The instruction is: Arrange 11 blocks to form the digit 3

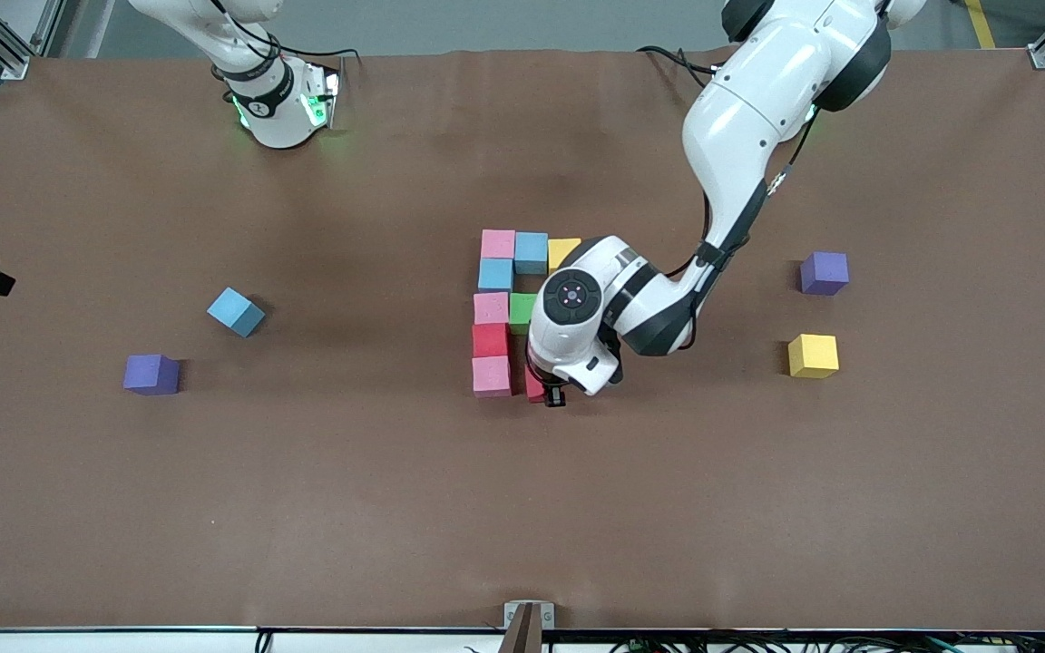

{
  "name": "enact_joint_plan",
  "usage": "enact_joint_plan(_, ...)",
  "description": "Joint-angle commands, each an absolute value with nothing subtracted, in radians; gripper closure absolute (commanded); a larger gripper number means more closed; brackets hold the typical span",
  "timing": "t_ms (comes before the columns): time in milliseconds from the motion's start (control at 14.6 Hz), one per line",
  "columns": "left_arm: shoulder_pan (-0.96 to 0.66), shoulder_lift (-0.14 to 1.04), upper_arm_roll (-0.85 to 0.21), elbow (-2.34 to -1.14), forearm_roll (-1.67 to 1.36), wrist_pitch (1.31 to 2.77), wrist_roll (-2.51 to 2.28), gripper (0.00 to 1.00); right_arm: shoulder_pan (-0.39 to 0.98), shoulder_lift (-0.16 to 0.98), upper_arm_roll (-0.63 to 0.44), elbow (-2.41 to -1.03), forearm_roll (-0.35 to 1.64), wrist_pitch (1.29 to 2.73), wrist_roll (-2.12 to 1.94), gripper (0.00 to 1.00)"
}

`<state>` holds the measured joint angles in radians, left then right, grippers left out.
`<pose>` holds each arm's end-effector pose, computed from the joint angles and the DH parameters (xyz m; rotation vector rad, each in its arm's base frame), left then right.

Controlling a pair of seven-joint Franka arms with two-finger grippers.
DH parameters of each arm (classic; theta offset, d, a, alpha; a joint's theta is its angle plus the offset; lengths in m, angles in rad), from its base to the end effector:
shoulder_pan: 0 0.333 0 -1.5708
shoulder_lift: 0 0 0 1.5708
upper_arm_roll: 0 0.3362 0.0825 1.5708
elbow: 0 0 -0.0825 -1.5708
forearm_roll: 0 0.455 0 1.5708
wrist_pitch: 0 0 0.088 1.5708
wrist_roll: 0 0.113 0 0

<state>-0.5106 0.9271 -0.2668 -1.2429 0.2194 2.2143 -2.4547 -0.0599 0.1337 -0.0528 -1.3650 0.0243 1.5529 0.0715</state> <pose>0.6400 -0.5396 0.1881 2.0666 2.2657 -0.0492 0.6648 -0.0698 0.6623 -3.1113 0.2846 -0.0855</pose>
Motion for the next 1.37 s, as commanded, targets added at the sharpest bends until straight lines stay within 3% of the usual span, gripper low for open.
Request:
enact_joint_plan(0, -0.523, 0.905, -0.255, -1.27, 0.25, 2.206, -2.494, 0.77, -0.049, 0.052, -0.028, -1.503, -0.009, 1.655, 0.051, 0.0)
enact_joint_plan(275, -0.529, 0.907, -0.255, -1.269, 0.252, 2.212, -2.491, 0.77, -0.06, 0.051, -0.031, -1.525, -0.008, 1.661, -0.003, 0.0)
enact_joint_plan(618, -0.538, 0.917, -0.258, -1.269, 0.284, 2.215, -2.48, 0.77, -0.072, -0.05, -0.034, -1.701, -0.003, 1.785, -0.003, 0.0)
enact_joint_plan(1305, -0.549, 0.933, -0.259, -1.269, 0.298, 2.25, -2.442, 0.78, -0.069, -0.04, -0.031, -1.637, 0.003, 1.712, 0.002, 0.0)
